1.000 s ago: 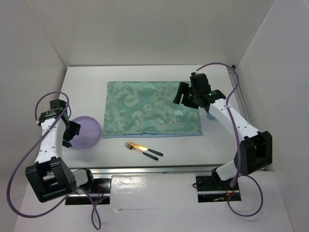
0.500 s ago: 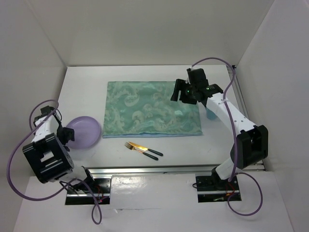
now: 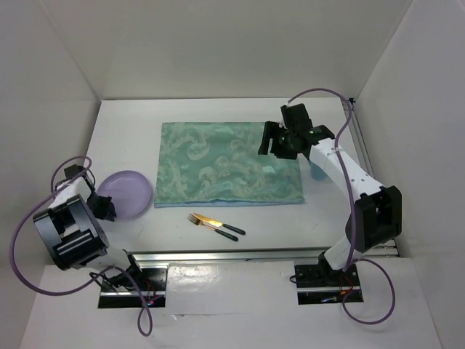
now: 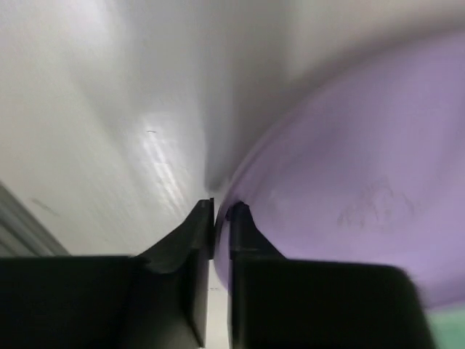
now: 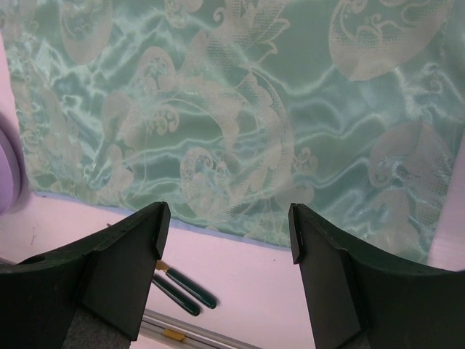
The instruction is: Set the dinner table for one person
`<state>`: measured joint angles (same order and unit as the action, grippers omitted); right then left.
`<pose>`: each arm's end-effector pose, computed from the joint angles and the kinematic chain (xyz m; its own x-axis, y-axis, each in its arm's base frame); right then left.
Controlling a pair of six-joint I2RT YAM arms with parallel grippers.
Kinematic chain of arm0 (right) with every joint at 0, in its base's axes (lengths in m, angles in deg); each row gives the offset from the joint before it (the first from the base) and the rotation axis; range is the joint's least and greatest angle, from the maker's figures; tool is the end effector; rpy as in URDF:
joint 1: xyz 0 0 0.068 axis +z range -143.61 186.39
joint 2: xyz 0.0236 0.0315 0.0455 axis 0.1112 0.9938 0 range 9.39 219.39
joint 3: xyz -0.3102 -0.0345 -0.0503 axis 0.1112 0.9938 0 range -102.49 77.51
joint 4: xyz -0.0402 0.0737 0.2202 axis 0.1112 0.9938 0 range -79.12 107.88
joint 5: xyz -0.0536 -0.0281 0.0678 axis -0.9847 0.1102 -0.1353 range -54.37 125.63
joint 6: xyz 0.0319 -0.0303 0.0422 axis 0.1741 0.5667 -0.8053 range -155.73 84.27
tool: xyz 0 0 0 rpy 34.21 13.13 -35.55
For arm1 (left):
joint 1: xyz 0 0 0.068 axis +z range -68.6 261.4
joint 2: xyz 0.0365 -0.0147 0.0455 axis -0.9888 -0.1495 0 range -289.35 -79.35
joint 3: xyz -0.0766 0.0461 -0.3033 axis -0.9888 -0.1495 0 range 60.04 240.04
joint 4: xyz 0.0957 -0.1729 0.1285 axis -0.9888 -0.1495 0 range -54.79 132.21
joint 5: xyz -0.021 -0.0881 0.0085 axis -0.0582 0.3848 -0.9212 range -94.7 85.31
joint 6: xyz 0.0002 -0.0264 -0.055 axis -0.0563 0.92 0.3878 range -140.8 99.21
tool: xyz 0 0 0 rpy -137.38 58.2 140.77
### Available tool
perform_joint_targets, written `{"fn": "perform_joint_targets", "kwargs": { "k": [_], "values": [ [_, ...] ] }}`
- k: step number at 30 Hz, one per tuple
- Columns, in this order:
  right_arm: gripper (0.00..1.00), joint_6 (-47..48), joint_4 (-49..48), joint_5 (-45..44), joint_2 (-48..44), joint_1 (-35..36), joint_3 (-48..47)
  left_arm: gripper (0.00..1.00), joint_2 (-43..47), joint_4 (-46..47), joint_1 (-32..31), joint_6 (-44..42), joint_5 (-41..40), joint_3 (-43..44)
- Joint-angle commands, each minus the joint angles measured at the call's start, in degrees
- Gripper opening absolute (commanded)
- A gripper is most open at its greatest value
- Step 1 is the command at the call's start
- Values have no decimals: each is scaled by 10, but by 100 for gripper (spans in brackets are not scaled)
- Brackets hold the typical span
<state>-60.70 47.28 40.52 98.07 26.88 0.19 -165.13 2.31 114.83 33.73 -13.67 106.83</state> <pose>0.2965 0.1150 0.3496 -0.7986 0.1506 -0.5827 -0.0721 0.9373 0.3411 0.1855 0.1308 0.2143 -0.0118 -0.9716 -0.2365 -0.9973 0.0287 -0.0682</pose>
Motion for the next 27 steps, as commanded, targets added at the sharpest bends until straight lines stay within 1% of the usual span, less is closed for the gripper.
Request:
{"fn": "perform_joint_targets", "kwargs": {
  "k": [1, 2, 4, 5, 8, 10, 11, 12, 13, 14, 15, 16, 17, 18, 19, 20, 21, 22, 25, 26, 27],
  "values": [
    [78, 4, 30, -22, 5, 6, -41, 9, 10, 39, 1, 18, 4, -24],
    [78, 9, 30, -22, 5, 6, -41, 0, 17, 27, -5, 13, 4, -15],
    [78, 9, 30, -36, -1, 6, -47, 0, 39, 14, -5, 13, -3, -4],
    [78, 9, 30, -36, -1, 6, -47, 0, 73, 14, -10, 1, -3, 1],
    [78, 9, 30, -36, -6, 6, -41, 0, 128, 26, -30, -16, 13, 29],
    [78, 3, 30, -41, -18, 6, -34, 0, 157, 38, -66, -23, 29, 67],
    [78, 3, 30, -41, -18, 6, -28, 0, 157, 38, -82, -34, 39, 83],
    [80, -3, 30, -49, -24, 6, -23, 0, 149, 38, -100, -42, 54, 120],
    [80, -3, 30, -49, -32, 6, -13, 0, 142, 38, -142, -42, 55, 138],
    [80, -10, 30, -54, -33, 6, -7, 0, 135, 38, -166, -42, 60, 153],
    [80, -17, 30, -62, -42, 6, -2, 0, 130, 57, -189, -64, 69, 163],
    [80, -17, 36, -70, -51, 6, 3, 0, 120, 72, -234, -70, 92, 175],
    [80, -23, 36, -70, -56, 6, 13, 0, 112, 109, -259, -78, 100, 175],
    [80, -23, 36, -70, -62, 6, 20, 0, 97, 110, -283, -95, 109, 189],
    [80, -23, 43, -77, -71, 6, 20, 0, 76, 110, -329, -102, 114, 223],
    [80, -23, 50, -92, -71, 11, 25, 0, 21, 110, -352, -114, 120, 246],
    [80, -23, 56, -101, -78, 11, 25, 0, -9, 99, -373, -123, 125, 271],
    [80, -23, 68, -111, -89, 11, 25, 0, -38, 73, -412, -129, 117, 318],
    [80, -28, 74, -139, -116, 11, 42, 0, -119, 79, -456, -138, 122, 363],
    [80, -35, 80, -145, -134, 6, 50, 0, -138, 85, -471, -138, 134, 385],
    [80, -35, 80, -151, -144, 6, 50, 0, -176, 85, -477, -138, 149, 399]
  ]
}}
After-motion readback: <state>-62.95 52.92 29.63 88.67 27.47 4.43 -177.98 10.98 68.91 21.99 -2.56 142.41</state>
